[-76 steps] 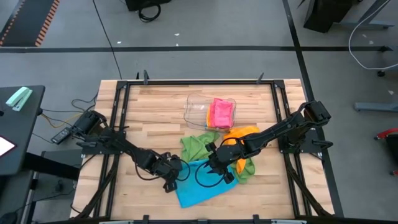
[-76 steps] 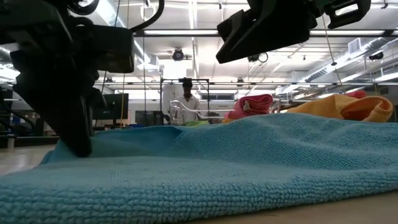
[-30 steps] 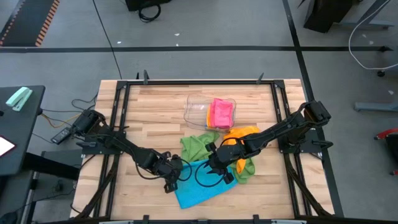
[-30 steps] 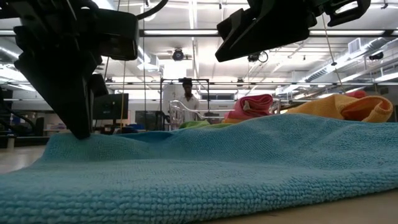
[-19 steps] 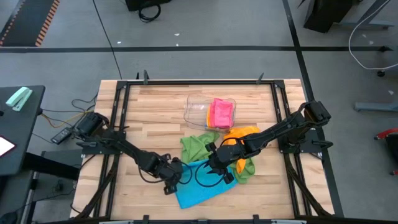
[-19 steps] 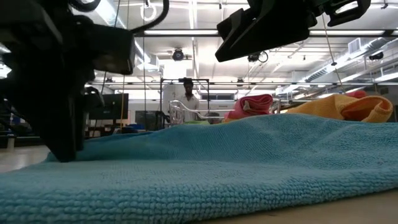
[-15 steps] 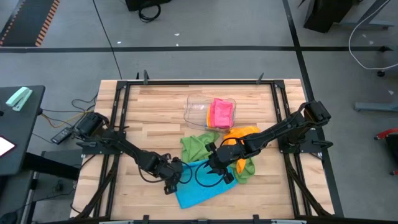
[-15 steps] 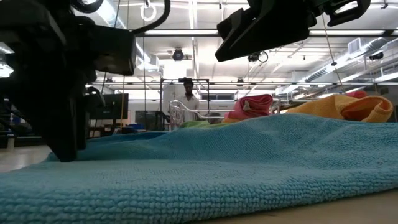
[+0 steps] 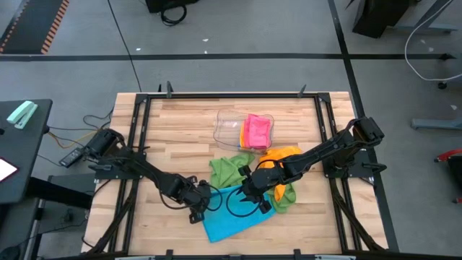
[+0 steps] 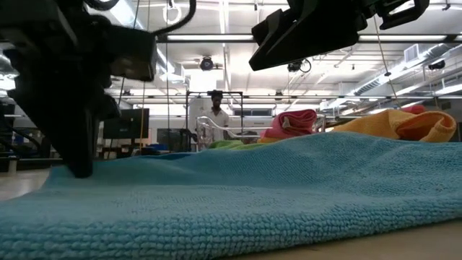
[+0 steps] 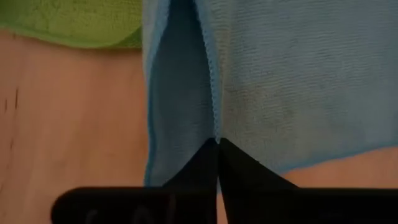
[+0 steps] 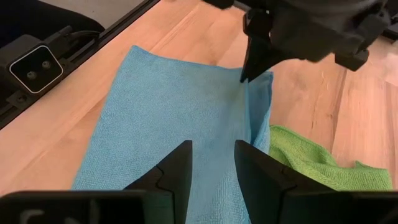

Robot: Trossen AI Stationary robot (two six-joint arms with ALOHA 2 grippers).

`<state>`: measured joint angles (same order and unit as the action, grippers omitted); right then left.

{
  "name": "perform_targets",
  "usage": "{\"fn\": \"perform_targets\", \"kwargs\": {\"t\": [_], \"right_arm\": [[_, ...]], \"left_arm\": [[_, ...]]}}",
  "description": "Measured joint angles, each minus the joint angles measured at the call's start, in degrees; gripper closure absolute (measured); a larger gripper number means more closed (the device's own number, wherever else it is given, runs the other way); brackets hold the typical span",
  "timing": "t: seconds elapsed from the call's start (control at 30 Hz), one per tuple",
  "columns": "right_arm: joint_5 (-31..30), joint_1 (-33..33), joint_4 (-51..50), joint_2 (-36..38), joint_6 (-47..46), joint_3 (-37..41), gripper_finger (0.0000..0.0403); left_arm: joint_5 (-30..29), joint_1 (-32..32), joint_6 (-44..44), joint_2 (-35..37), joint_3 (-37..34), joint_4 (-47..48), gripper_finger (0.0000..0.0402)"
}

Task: Fold microfiber towels
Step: Fold the blue microfiber cloth

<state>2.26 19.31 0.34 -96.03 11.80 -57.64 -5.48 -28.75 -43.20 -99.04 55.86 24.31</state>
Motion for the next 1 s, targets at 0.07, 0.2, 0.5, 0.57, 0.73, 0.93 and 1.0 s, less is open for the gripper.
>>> {"fn": "perform_targets", "kwargs": {"t": [0.07,0.2,0.5,0.57,0.73,0.93,1.0], "right_arm": [[0.0,0.0,0.0,0.0,0.0,0.0,0.0274],[0.0,0.0,0.1,0.0,0.1,0.0,0.0274],[0.0,0.0,0.1,0.0,0.1,0.0,0.0274],[0.0,0.0,0.1,0.0,0.1,0.0,0.0274],[0.0,0.0,0.2,0.0,0.1,0.0,0.0274],[0.0,0.0,0.2,0.0,0.0,0.0,0.0274],[0.0,0.0,0.2,0.0,0.0,0.0,0.0274]], "left_arm": [[0.0,0.0,0.0,0.7,0.0,1.0,0.0358],[0.0,0.1,0.4,0.9,0.0,0.7,0.0297],[-1.9,0.3,0.5,0.8,0.0,1.0,0.0232],[-1.9,0.3,0.3,0.8,0.0,1.2,0.0225],[-1.9,0.4,0.4,0.8,0.0,1.2,0.0229],[-1.3,0.3,0.5,-1.0,0.0,1.2,0.0269],[-0.7,0.3,0.5,-2.3,0.0,0.5,0.0281]]}}
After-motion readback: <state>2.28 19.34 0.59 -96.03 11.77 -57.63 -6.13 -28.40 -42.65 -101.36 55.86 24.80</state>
